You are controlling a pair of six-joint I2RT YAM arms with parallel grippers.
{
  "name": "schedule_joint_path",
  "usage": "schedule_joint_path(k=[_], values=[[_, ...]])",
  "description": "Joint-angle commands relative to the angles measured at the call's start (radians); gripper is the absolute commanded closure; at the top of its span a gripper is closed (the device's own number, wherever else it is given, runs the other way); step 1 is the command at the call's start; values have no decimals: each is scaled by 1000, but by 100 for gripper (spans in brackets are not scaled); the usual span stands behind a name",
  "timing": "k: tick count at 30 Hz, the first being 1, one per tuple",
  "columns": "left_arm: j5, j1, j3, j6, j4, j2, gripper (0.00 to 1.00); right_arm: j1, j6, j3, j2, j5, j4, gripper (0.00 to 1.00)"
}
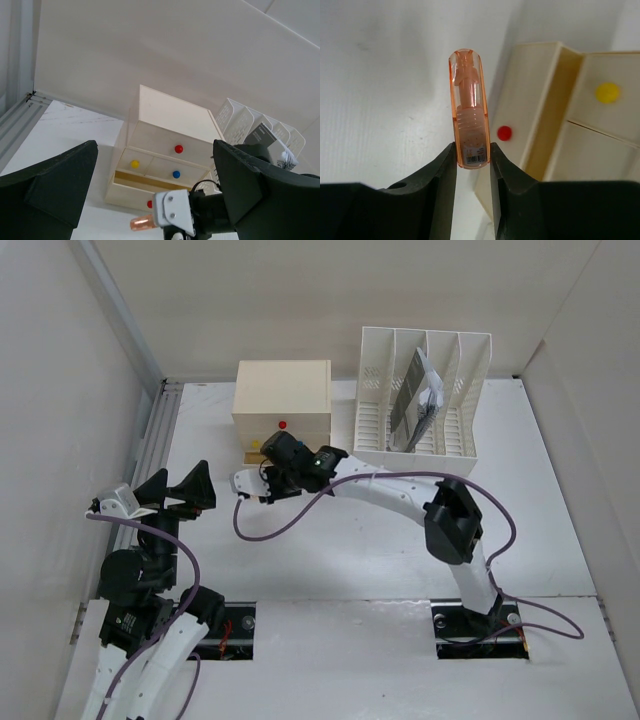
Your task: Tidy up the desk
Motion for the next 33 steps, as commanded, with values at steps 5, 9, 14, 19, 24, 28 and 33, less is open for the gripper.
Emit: schedule_joint_path(k=[5,9,14,19,24,28,33], values=[[3,2,-2,16,52,-9,0,-33,96,32,-48,226,180,87],[3,2,-2,16,52,-9,0,-51,96,23,-10,318,246,87],[3,2,-2,16,52,-9,0,-60,96,5,30,422,320,86],[3,2,-2,16,52,-9,0,-70,96,5,52,422,329,84],[3,2,-2,16,52,-9,0,-70,105,5,84,441,329,81],[3,2,-2,16,52,-9,0,-70,105,5,104,450,338,69],[3,2,-2,16,52,-9,0,-70,116,5,104,450,329,57]])
